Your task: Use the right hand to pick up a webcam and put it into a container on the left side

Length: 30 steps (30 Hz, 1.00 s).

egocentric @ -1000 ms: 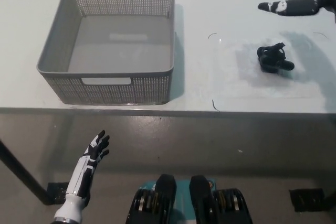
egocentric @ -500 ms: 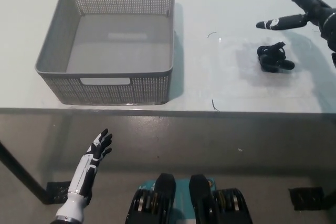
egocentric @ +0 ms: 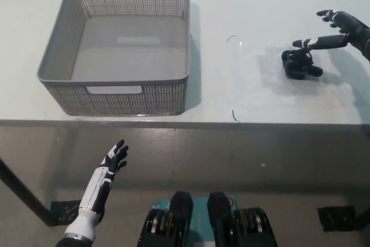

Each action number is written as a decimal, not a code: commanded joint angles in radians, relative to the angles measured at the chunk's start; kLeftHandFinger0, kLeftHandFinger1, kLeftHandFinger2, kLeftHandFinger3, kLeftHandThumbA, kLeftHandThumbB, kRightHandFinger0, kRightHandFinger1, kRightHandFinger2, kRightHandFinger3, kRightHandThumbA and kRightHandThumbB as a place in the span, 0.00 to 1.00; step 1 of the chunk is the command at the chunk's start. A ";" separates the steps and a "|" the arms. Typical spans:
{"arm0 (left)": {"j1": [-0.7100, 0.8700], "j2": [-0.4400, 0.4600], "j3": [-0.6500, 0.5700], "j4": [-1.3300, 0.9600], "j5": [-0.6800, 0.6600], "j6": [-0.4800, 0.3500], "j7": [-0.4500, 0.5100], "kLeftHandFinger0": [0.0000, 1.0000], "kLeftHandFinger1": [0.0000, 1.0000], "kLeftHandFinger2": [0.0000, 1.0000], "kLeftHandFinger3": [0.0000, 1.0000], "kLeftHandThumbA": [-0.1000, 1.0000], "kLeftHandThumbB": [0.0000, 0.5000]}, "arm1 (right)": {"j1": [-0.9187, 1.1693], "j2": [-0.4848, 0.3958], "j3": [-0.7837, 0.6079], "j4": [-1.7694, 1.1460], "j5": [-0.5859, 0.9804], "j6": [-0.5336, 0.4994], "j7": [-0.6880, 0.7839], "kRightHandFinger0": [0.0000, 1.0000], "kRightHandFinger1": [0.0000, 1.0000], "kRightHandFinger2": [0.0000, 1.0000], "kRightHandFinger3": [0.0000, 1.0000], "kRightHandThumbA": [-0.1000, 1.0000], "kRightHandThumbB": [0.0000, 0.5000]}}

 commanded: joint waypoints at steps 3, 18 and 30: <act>-0.038 0.019 -0.010 0.000 0.027 -0.037 -0.002 1.00 1.00 1.00 1.00 1.00 1.00 | -0.040 0.010 -0.018 0.033 0.037 -0.050 -0.008 1.00 1.00 1.00 1.00 0.96 0.97; -0.052 0.021 -0.012 -0.012 0.036 -0.030 0.005 1.00 1.00 1.00 1.00 1.00 1.00 | -0.109 0.092 0.035 0.180 -0.007 -0.097 -0.066 1.00 1.00 1.00 1.00 0.94 1.00; -0.071 0.024 -0.014 -0.012 0.044 -0.030 0.004 1.00 1.00 1.00 1.00 1.00 1.00 | -0.143 0.163 0.121 0.344 -0.048 -0.145 -0.117 1.00 1.00 1.00 1.00 0.93 1.00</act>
